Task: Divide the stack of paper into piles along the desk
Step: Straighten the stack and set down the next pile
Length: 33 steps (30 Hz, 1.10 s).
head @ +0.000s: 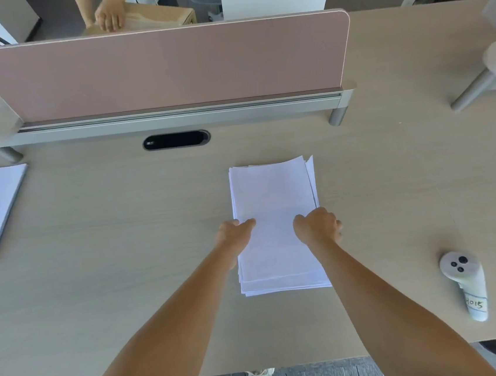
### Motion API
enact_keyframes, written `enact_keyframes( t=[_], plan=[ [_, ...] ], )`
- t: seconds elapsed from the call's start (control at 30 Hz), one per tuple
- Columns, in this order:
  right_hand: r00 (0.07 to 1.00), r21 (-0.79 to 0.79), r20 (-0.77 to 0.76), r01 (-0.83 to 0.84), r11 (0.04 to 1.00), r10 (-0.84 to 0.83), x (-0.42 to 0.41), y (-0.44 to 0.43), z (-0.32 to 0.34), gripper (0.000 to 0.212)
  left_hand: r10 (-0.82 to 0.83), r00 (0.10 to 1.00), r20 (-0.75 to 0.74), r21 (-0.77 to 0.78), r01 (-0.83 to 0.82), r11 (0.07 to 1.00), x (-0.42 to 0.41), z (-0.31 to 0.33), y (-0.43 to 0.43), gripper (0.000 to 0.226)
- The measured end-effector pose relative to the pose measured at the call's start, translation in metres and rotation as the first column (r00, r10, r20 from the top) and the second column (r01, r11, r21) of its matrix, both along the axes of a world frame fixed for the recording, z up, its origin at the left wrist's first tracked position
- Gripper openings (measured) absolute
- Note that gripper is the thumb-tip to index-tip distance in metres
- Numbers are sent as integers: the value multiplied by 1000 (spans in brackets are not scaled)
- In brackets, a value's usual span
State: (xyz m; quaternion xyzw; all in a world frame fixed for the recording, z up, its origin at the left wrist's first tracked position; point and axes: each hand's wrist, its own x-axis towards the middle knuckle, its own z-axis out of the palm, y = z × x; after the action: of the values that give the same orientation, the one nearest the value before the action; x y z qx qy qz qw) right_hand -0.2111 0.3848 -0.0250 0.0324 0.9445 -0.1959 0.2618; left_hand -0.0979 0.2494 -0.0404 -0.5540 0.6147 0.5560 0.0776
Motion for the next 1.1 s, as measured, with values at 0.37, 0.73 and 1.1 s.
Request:
enact_keyframes(
  t=[0.37,0.73,1.1],
  plan=[
    [961,-322,224,230,918,-162,-15,-10,1,11,31,999,-14,37,-31,999,-1,-1,-8,66],
    [962,-465,263,199,863,-80,-27,15,22,20,-54,998,-39,44,56,997,6,8,-19,49],
    [964,-757,241,113,644,114,17,-35,90,6,248,884,-396,221,-170,960,52,90,-81,46]
  ],
)
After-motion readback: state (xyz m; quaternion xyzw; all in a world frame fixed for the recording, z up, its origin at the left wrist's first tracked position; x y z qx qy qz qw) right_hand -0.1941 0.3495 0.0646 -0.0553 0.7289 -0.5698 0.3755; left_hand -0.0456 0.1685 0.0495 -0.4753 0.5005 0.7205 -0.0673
